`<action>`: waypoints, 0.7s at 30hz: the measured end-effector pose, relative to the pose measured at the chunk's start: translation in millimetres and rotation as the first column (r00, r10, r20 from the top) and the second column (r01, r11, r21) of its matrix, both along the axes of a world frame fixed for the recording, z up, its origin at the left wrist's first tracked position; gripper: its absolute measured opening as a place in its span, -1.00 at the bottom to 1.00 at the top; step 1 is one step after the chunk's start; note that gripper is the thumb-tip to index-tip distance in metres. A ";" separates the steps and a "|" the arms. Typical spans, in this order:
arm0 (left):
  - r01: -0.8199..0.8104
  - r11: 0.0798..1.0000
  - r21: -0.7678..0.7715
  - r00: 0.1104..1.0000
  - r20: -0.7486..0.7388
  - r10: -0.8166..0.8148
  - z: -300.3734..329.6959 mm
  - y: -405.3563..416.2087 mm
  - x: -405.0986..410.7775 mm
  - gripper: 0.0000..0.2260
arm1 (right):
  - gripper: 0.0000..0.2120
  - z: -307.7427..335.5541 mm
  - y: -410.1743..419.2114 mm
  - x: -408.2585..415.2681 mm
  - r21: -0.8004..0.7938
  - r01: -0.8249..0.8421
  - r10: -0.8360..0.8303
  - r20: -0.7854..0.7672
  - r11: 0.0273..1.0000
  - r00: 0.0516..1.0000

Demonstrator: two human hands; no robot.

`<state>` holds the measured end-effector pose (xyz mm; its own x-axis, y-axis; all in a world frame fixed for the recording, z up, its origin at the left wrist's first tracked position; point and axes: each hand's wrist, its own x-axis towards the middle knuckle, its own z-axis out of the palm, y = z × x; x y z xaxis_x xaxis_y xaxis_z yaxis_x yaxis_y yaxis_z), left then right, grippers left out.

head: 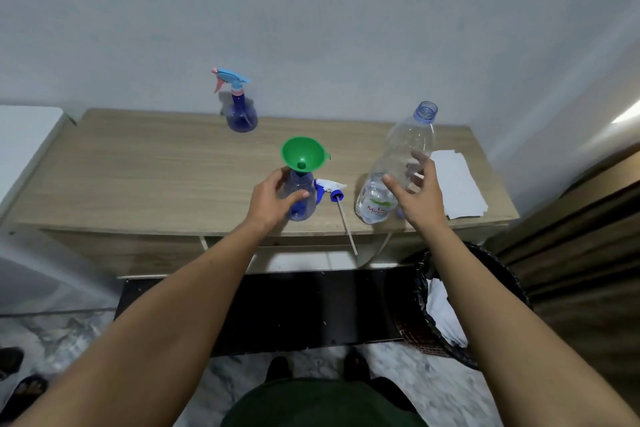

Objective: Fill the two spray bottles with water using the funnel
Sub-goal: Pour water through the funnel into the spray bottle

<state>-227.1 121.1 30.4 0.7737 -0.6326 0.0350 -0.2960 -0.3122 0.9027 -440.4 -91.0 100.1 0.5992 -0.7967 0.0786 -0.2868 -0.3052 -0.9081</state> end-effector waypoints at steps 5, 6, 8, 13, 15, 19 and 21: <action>0.005 0.999 -0.037 1.000 -0.024 -0.006 -3.4 0.1 -0.1 -0.53 | -0.45 -0.1 3.8 -1.7 -0.043 0.014 -0.014 -0.007 0.999 1.000; 0.006 0.999 -0.039 1.000 -0.024 -0.007 -3.3 -0.1 -0.3 -0.53 | -0.46 -1.8 4.2 -2.4 -0.062 0.017 -0.017 -0.005 0.998 1.000; 0.001 0.999 -0.041 1.000 -0.026 -0.002 -4.0 -0.4 -1.1 -0.52 | -0.49 0.0 8.1 -2.3 -0.090 0.028 -0.027 0.005 0.996 1.000; -0.006 1.000 -0.025 0.999 -0.033 0.005 -6.1 -1.1 -2.0 -0.52 | -0.53 14.3 20.2 -0.3 -0.073 0.107 -0.099 0.109 0.992 0.989; 0.004 1.000 -0.016 0.999 -0.037 -0.005 -6.3 -1.3 0.1 -0.51 | -0.53 23.6 24.2 0.9 -0.075 0.134 -0.121 0.152 0.988 0.981; 0.019 1.000 -0.009 0.999 -0.031 -0.019 -6.5 -1.9 2.6 -0.53 | -0.52 41.2 27.7 2.7 -0.158 0.093 -0.070 0.146 0.983 0.987; 0.025 1.000 -0.010 0.999 -0.031 -0.025 -6.1 -2.2 2.8 -0.53 | -0.50 46.1 28.2 2.5 -0.208 0.046 -0.025 0.102 0.977 0.994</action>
